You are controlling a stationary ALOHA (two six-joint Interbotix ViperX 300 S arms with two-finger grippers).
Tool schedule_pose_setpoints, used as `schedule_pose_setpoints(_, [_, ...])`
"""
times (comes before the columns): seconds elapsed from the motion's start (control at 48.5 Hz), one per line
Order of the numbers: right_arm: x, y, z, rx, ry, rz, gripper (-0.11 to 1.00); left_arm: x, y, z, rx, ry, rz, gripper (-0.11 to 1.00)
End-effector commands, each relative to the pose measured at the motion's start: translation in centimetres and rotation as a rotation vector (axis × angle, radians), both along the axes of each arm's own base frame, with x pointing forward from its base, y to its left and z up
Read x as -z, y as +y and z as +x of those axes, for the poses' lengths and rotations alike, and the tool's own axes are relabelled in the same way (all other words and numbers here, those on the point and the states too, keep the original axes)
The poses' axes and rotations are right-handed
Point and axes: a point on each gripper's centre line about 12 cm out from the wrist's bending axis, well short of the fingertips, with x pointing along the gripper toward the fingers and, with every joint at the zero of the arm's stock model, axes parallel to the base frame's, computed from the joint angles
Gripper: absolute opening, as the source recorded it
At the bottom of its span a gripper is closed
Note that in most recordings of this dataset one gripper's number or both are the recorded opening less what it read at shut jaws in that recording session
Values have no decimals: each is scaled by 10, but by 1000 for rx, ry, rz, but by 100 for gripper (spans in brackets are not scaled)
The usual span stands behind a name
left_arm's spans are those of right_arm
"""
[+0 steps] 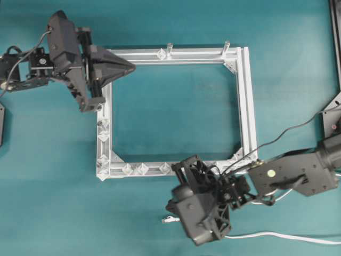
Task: Move the cable alternately left and right between 8 closely spaced pins so it hooks onto each one.
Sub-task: 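Move the left arm aside and lower the right gripper to the white cable connector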
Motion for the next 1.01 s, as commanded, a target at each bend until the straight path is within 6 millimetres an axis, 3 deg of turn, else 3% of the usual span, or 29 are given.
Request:
schedule_pose_setpoints(0.0, [-13, 7, 7, 17, 2, 24, 0, -12, -3, -2, 12, -30, 14, 0])
schedule_pose_setpoints(0.227, [-10, 19, 17, 50, 55, 54, 0, -18, -7, -14, 15, -45, 15, 1])
schedule_pose_setpoints(0.453, [-6, 24, 22, 87, 107, 73, 1, -10, -17, -32, 37, -18, 5, 2])
schedule_pose_setpoints(0.536, [-2, 24, 22, 104, 135, 74, 15, -9, -19, -39, 42, -9, 3, 2])
schedule_pose_setpoints(0.68, [-1, 26, 26, 122, 155, 79, 54, -8, -21, -48, 44, 0, 0, 2])
schedule_pose_setpoints(0.989, [13, 35, 31, 145, 233, 62, 56, -9, -25, -71, 46, -2, -2, 2])
